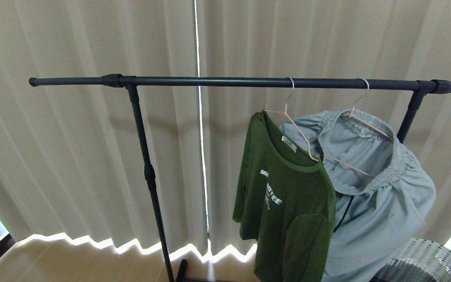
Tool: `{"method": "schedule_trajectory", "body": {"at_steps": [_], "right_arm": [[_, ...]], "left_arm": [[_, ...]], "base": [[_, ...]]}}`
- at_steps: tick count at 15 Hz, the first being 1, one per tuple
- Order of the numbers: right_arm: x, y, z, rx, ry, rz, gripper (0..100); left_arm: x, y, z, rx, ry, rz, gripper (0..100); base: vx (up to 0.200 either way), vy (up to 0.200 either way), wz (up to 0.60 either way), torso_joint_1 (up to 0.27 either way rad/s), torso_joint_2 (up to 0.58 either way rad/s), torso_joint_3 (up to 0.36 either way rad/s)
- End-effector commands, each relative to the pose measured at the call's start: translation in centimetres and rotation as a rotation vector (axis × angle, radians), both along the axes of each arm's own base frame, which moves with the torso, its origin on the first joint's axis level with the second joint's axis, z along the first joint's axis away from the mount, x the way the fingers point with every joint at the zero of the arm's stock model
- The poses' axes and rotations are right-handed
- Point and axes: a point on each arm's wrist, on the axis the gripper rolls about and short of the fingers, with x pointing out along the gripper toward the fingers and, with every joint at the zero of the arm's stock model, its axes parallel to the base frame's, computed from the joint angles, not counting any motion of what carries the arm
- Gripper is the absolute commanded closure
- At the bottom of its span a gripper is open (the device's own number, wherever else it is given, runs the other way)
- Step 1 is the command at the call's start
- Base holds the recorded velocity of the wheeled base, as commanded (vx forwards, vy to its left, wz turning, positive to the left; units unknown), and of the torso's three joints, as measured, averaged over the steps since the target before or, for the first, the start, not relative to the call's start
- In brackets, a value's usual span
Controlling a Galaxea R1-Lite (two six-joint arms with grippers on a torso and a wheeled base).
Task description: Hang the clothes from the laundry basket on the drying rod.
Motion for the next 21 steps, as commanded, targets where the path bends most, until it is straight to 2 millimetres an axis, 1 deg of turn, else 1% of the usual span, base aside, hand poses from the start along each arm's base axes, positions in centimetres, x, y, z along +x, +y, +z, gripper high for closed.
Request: {"method": "schedule_trajectory", "body": {"at_steps": [1,2,4,6,9,12,13,14,15,16,17,19,21], "right_arm": [[-0.4,0.0,-1.3,0.008,-0.045,0.0,0],[-0.3,0.0,-1.3,0.026,-0.049,0.0,0],[-0.1,0.0,-1.5,0.06,-0.061,0.008,0],[-0.1,0.1,-1.4,0.064,-0.065,0.031,0],[-0.1,0.1,-1.5,0.073,-0.064,0.038,0],[0.0,0.1,-1.7,0.185,-0.066,0.01,0],[0.0,0.1,-1.7,0.19,-0.064,0.013,0],[0.0,0.1,-1.7,0.188,-0.063,0.018,0],[0.1,0.1,-2.1,0.181,-0.051,0.032,0],[0.8,0.3,-2.5,0.141,-0.105,0.099,0],[0.9,0.3,-2.6,0.139,-0.12,0.127,0],[0.9,0.3,-2.6,0.153,-0.119,0.125,0],[1.0,0.3,-2.6,0.201,-0.126,0.123,0]], "left_arm": [[-0.7,0.1,-0.1,-0.006,-0.078,-0.01,0],[-0.7,0.1,-0.1,-0.003,-0.076,-0.007,0],[-0.7,0.3,-0.2,0.049,-0.073,0.103,0],[-0.7,0.5,-0.2,0.054,-0.069,0.184,0],[-0.7,0.5,-0.2,0.051,-0.07,0.184,0],[-0.7,0.5,-0.2,0.059,-0.07,0.177,0],[-0.7,0.5,-0.2,0.056,-0.07,0.176,0],[-0.7,0.5,-0.2,0.054,-0.068,0.155,0],[-0.7,0.3,-0.3,0.049,-0.061,0.097,0],[-0.7,0.1,-0.7,0.043,-0.022,-0.001,0],[-0.7,0.1,-0.8,0.045,-0.014,0.004,0],[-0.9,-0.1,-0.8,0.04,-0.033,0.115,0],[-1.0,0.0,-0.9,0.015,-0.038,0.171,0]], "base": [[0.0,0.0,0.0,0.0,0.0,0.0],[0.0,0.0,0.0,0.0,0.0,0.0],[0.0,0.0,0.0,0.0,0.0,0.0],[0.0,0.0,0.0,0.0,0.0,0.0],[0.0,0.0,0.0,0.0,0.0,0.0],[0.0,0.0,0.0,0.0,0.0,0.0],[0.0,0.0,0.0,0.0,0.0,0.0],[0.0,0.0,0.0,0.0,0.0,0.0],[0.0,0.0,0.0,0.0,0.0,0.0],[0.0,0.0,0.0,0.0,0.0,0.0],[0.0,0.0,0.0,0.0,0.0,0.0],[0.0,0.0,0.0,0.0,0.0,0.0],[0.0,0.0,0.0,0.0,0.0,0.0]]}}
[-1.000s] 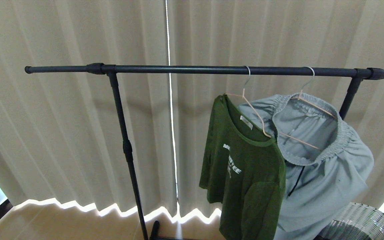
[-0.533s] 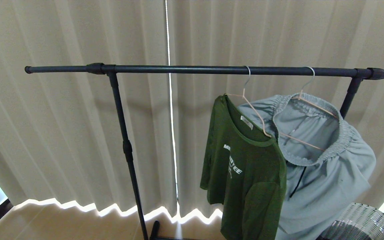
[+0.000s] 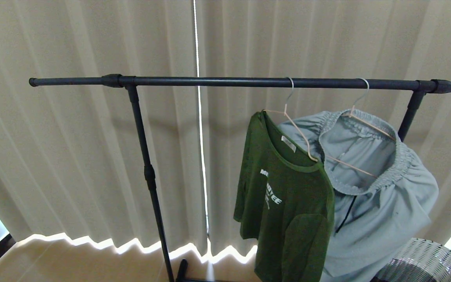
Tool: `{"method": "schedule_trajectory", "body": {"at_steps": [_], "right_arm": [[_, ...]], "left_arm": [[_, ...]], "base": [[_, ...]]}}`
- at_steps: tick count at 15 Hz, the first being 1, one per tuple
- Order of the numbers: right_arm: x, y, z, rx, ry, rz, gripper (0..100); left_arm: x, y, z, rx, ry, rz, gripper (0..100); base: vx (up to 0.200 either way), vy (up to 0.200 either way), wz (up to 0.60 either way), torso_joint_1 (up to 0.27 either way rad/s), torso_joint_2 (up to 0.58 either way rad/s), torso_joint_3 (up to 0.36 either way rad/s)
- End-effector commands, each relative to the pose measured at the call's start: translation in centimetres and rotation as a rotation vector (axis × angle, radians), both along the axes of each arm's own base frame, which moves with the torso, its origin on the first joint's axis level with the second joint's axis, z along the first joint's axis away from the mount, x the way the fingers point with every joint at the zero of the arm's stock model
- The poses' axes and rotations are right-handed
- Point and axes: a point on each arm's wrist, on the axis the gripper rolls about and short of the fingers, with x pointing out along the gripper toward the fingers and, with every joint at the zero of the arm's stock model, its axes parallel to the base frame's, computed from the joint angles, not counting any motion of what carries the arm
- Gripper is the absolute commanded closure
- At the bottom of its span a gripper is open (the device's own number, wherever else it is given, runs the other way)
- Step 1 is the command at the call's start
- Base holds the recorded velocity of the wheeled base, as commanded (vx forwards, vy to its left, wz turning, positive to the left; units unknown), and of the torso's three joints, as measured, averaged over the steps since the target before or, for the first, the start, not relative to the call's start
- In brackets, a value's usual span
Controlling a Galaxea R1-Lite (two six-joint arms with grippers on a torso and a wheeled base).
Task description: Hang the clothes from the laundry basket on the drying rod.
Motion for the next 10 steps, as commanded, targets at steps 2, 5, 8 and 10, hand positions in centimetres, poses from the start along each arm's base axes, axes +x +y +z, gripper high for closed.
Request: {"method": "schedule_trajectory", "body": {"at_steps": [2,5,8,10], "right_arm": [[0.02,0.0,-0.11,0.066,0.005,-0.006,0],[0.02,-0.01,-0.11,0.066,0.005,-0.008,0],[0.02,0.0,-0.11,0.066,0.005,-0.006,0],[0.02,-0.01,-0.11,0.066,0.005,-0.008,0]], "left_arm": [[-0.09,-0.02,-0.03,-0.013,-0.012,0.016,0],[-0.13,-0.02,-0.04,-0.016,-0.019,0.013,0],[-0.14,0.0,-0.07,-0.068,-0.02,0.026,0],[-0.14,0.01,-0.07,-0.077,-0.021,0.029,0]], "base": [[0.0,0.0,0.0,0.0,0.0,0.0],[0.0,0.0,0.0,0.0,0.0,0.0],[0.0,0.0,0.0,0.0,0.0,0.0],[0.0,0.0,0.0,0.0,0.0,0.0]]}}
